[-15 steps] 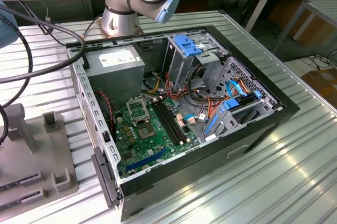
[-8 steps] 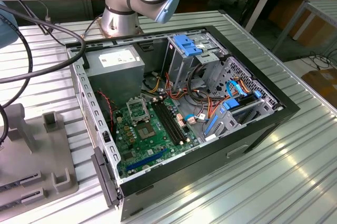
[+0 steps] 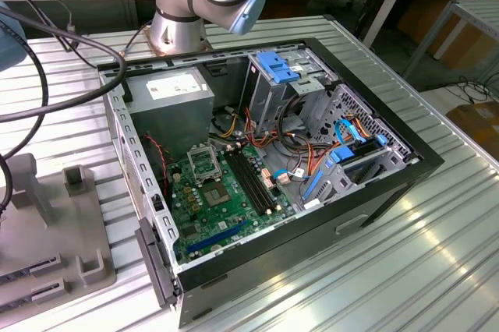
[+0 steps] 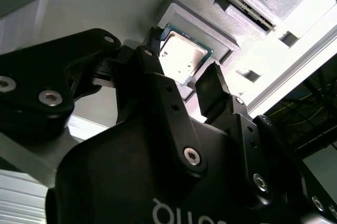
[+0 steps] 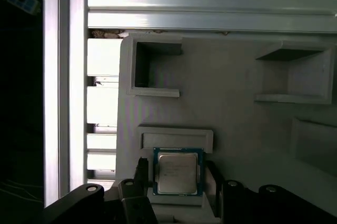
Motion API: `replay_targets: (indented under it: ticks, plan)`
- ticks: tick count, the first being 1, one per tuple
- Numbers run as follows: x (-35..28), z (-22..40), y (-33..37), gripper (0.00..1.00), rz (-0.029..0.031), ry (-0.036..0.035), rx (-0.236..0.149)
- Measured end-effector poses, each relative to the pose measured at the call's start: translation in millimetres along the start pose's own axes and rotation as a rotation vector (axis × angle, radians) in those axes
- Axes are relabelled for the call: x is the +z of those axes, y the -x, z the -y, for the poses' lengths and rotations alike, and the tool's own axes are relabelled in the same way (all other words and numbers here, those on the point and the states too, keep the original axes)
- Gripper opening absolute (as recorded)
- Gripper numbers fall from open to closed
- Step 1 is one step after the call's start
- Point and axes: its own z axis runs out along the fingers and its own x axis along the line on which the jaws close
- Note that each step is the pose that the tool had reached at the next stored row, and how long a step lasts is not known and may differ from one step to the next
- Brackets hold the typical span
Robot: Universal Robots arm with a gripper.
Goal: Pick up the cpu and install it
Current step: 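Pick up the cpu and move it towards the insertion slot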
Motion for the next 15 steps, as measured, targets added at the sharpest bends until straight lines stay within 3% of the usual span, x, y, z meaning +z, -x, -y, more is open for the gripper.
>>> replay_targets:
  ticks: [5,15]
  plan:
    - [0.0,-1.6,0.1,0.55,0.0052,-0.0018,0.000]
    - [0.3,-3.7,-1.2,0.55,0.0056,-0.0025,-0.024]
